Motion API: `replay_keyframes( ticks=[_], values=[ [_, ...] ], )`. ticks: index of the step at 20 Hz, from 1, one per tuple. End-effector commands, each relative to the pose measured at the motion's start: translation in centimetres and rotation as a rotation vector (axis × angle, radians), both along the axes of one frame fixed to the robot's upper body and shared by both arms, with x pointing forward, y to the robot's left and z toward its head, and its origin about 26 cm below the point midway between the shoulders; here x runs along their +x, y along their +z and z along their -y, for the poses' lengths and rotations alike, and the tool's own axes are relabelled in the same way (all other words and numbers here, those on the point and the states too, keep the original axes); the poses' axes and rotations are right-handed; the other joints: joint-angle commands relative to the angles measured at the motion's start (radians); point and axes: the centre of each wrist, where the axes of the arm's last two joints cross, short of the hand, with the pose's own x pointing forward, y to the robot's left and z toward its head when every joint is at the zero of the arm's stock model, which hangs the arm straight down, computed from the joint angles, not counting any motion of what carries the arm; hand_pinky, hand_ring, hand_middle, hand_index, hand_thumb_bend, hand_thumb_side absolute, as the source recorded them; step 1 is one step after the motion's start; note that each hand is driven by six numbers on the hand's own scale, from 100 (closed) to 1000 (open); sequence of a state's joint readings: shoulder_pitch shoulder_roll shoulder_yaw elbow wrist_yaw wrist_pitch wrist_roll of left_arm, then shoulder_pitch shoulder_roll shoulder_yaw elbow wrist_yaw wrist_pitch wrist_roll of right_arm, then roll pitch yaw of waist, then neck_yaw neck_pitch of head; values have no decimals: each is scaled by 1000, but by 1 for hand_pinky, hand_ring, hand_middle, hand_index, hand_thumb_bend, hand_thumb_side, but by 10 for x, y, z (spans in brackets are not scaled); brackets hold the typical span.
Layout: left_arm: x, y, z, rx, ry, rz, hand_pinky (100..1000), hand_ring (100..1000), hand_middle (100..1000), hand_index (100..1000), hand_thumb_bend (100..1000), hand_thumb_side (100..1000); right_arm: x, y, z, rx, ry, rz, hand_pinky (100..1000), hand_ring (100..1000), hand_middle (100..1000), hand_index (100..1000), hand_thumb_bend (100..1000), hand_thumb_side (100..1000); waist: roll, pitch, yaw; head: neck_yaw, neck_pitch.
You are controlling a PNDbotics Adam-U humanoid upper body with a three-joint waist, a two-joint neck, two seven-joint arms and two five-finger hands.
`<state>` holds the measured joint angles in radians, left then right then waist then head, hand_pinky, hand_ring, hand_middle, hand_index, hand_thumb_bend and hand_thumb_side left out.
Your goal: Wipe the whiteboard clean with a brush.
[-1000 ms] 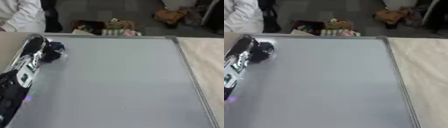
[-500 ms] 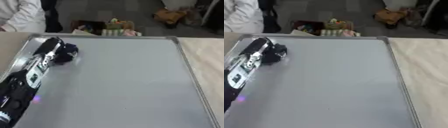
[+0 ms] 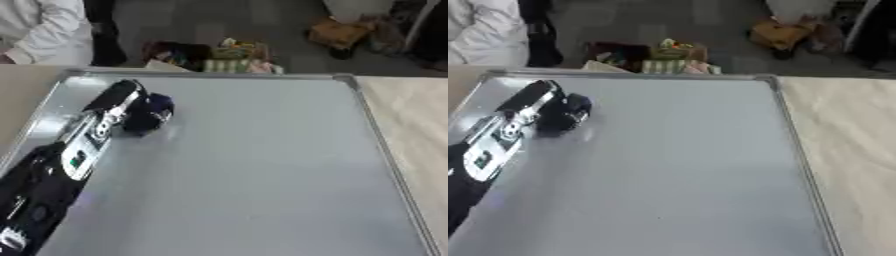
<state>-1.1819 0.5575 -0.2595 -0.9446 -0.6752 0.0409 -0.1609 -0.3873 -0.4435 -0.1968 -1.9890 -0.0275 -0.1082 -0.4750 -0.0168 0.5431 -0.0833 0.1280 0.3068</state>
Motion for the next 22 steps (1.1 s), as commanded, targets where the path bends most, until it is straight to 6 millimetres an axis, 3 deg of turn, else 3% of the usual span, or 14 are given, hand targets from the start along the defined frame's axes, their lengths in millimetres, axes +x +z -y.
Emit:
replay_keyframes(
  ticks=[1, 13, 22],
  values=[
    [-2, -12, 20, 36, -75, -47, 398, 443, 270, 593, 100, 594, -3, 8, 2, -10, -6, 23, 838, 786, 656, 836, 100, 1000, -2, -25, 0, -9, 7],
    [-26, -14, 51, 131, -228, -27, 396, 442, 267, 590, 100, 580, -3, 7, 2, -6, -1, 17, 837, 784, 658, 835, 100, 1000, -5, -74, 19, -52, 59],
    [-45, -19, 63, 210, -323, 7, 398, 446, 273, 587, 100, 562, -3, 5, 2, -2, -1, 7, 837, 782, 658, 834, 100, 1000, 0, -104, 31, -92, 123]
  ],
)
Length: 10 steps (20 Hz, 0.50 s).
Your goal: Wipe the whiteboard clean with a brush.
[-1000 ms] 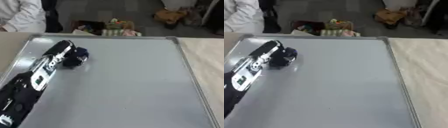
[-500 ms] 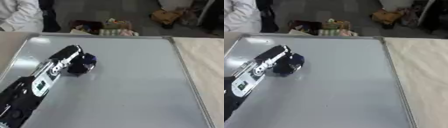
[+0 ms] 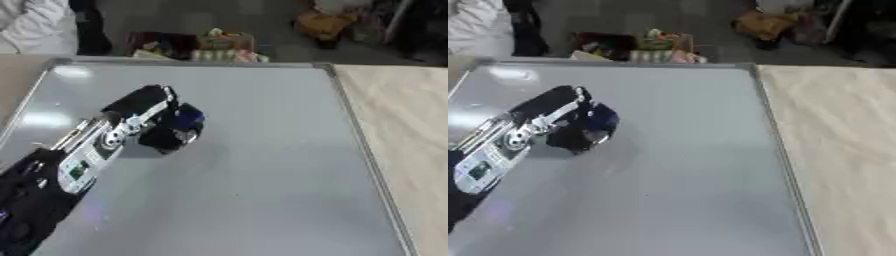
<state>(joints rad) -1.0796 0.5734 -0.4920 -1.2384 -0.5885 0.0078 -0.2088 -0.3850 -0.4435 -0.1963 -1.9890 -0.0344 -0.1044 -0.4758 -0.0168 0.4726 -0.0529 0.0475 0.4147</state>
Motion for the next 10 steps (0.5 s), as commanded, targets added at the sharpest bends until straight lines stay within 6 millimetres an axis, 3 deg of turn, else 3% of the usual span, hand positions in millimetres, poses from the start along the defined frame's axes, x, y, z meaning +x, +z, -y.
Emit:
replay_keyframes(
  ticks=[1, 10],
  values=[
    [-9, 9, -2, 39, -36, 38, 398, 446, 273, 587, 100, 562, -3, 5, 2, -7, -4, 13, 837, 782, 658, 834, 100, 1000, 1, -36, 2, -13, 18],
    [-32, 1, 8, 119, -149, 40, 397, 447, 278, 585, 100, 548, -3, 3, 3, -4, -7, 7, 836, 781, 659, 833, 100, 1000, 8, -62, 10, -26, 23]
  ],
)
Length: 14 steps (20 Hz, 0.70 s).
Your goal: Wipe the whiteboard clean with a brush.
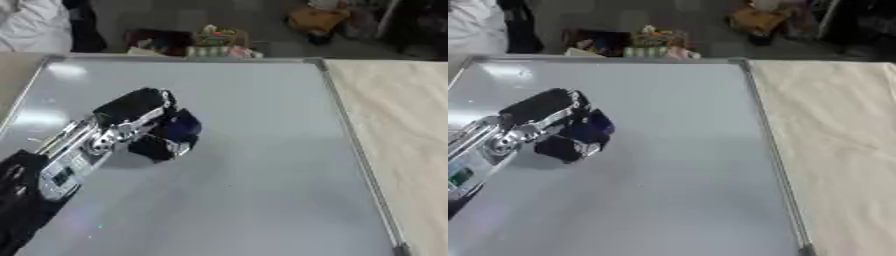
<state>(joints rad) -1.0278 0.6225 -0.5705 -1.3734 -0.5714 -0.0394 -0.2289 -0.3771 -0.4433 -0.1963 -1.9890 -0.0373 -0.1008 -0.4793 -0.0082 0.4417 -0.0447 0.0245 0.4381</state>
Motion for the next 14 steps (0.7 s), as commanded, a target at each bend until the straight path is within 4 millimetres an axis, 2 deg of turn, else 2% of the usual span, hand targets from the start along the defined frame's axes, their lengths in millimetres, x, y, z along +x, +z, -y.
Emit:
replay_keyframes(
  ticks=[1, 14],
  values=[
    [-12, 12, -1, 26, -31, 45, 396, 447, 278, 585, 100, 547, -3, 6, 2, -9, -4, 16, 836, 781, 659, 833, 100, 1000, 0, -33, 2, -3, -3],
    [-36, -6, 10, -26, -50, 74, 389, 447, 278, 592, 100, 547, -3, 4, 3, -7, -7, 9, 836, 782, 659, 833, 100, 1000, -4, -51, 37, -9, -10]
  ],
)
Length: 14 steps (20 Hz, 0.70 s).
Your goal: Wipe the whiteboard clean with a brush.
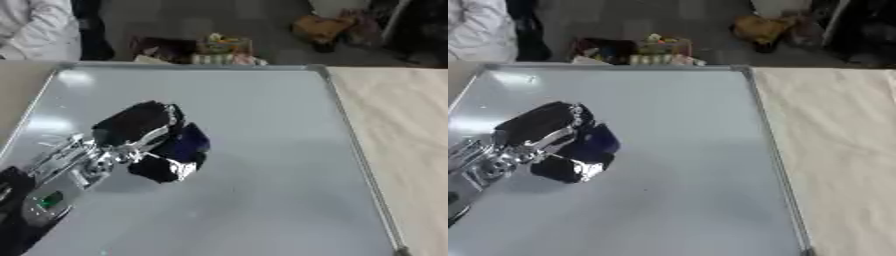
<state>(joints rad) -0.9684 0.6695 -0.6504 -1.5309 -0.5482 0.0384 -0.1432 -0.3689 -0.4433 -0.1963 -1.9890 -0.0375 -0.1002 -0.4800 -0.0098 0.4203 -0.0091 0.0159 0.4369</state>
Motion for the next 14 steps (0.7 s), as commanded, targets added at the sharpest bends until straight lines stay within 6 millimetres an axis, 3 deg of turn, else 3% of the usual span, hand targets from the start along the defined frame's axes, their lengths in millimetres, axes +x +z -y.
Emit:
replay_keyframes(
  ticks=[1, 14],
  values=[
    [-7, 9, -3, -5, -7, 31, 388, 447, 278, 592, 100, 548, -3, 6, 2, -8, -4, 17, 836, 782, 659, 833, 100, 1000, -4, -31, 3, -1, -8],
    [-19, -4, 3, 86, -118, -117, 414, 462, 297, 605, 100, 562, -3, 5, 2, -6, -7, 13, 836, 782, 657, 833, 100, 1000, -3, -33, 10, -11, -6]
  ],
)
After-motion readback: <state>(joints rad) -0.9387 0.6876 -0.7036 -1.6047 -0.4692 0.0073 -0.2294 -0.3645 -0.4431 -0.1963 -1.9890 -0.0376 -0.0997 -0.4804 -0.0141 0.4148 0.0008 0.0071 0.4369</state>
